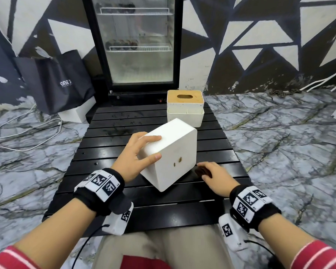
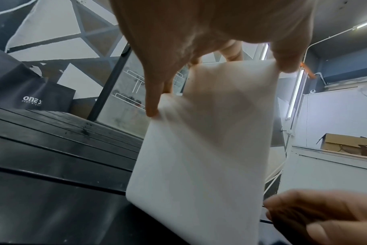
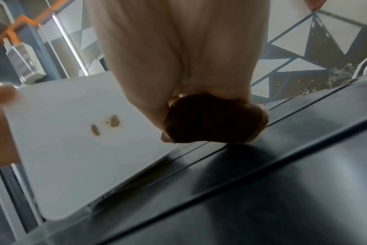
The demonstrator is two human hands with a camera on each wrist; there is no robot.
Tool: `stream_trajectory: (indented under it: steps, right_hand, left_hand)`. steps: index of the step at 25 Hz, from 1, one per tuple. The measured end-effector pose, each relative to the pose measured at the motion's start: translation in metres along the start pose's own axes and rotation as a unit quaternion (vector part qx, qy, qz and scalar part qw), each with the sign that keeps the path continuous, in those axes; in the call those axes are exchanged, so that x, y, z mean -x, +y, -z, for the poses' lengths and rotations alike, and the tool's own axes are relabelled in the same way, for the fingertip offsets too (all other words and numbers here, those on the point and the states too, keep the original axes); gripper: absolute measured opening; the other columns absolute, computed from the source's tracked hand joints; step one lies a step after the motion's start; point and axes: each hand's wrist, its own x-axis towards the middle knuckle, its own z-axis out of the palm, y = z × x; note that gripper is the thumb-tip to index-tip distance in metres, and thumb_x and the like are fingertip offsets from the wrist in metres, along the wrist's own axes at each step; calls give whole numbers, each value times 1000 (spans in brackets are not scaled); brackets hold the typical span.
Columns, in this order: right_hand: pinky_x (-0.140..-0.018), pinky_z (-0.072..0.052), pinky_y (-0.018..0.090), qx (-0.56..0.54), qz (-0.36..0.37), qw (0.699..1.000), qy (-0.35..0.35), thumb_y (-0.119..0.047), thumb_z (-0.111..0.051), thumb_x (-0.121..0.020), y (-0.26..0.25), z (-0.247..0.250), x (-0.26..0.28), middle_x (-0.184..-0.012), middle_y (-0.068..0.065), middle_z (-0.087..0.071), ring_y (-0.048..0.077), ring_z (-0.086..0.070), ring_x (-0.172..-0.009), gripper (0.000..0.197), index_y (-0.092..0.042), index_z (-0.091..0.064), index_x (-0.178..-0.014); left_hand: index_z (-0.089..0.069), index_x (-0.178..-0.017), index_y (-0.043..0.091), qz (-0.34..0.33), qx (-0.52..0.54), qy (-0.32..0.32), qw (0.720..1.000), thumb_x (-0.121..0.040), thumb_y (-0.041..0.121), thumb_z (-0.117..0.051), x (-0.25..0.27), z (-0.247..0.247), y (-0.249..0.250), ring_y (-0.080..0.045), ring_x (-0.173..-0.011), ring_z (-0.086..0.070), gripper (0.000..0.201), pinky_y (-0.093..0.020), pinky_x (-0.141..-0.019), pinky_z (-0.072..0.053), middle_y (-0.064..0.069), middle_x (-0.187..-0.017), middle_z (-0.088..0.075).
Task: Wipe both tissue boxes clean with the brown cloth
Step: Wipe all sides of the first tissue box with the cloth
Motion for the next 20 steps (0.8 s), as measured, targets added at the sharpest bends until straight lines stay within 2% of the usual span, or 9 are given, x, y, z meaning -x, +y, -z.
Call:
stream_trajectory:
  steps: [4, 9, 14, 17, 18, 20]
  right_hand:
    - [-104, -24, 29, 92, 7, 996, -18, -13, -45, -91, 8, -4, 9, -134, 2, -41, 31, -35, -119, 42, -23, -41, -132]
    - [-104, -32, 38, 120, -3, 991, -54, -17, -47, -90, 9, -11, 8, -137, -3, -36, 28, -29, -122, 45, -28, -38, -132]
    - [-105, -32, 42, 124, -3, 991, -41, -21, -50, -89, 9, -13, 14, -140, -6, -33, 28, -28, -123, 48, -31, -36, -134]
    - [-107, -29, 45, 145, -25, 984, -103, -33, -54, -87, 9, 0, 14, -145, -2, -29, 30, -26, -129, 59, -30, -27, -139]
    - [-109, -28, 45, 153, -33, 981, -112, -35, -54, -87, 8, 12, 11, -146, 0, -30, 30, -27, -130, 60, -29, -27, -140]
    - [-108, -30, 37, 100, -38, 993, -41, -31, -52, -90, -3, 41, 5, -142, 6, -39, 28, -35, -129, 50, -24, -36, -137]
  left_hand:
    - [-49, -108, 61, -14, -31, -27, 999, -65, 59, -58, 3, 0, -1, 13, -123, -28, 44, 3, -94, -22, 18, -129, -34]
    - [-51, -110, 56, -17, -39, -29, 999, -64, 55, -60, 7, -4, -4, 17, -122, -26, 47, 6, -93, -19, 23, -132, -30]
    - [-51, -111, 58, -2, -30, -16, 999, -63, 58, -60, 11, -7, -5, 10, -128, -25, 49, 3, -97, -19, 13, -136, -31]
    - [-55, -110, 57, 22, 20, 14, 999, -64, 62, -55, 13, -11, -1, 18, -124, -23, 46, 4, -95, -18, 13, -138, -30]
    - [-53, -112, 55, 34, 36, 37, 998, -65, 63, -52, 13, -11, 0, 17, -124, -24, 48, 1, -98, -18, 11, -138, -31]
    - [-46, -118, 49, 64, 61, 84, 993, -64, 67, -48, 14, -12, 0, 6, -124, -31, 57, -13, -105, -21, 7, -137, -33]
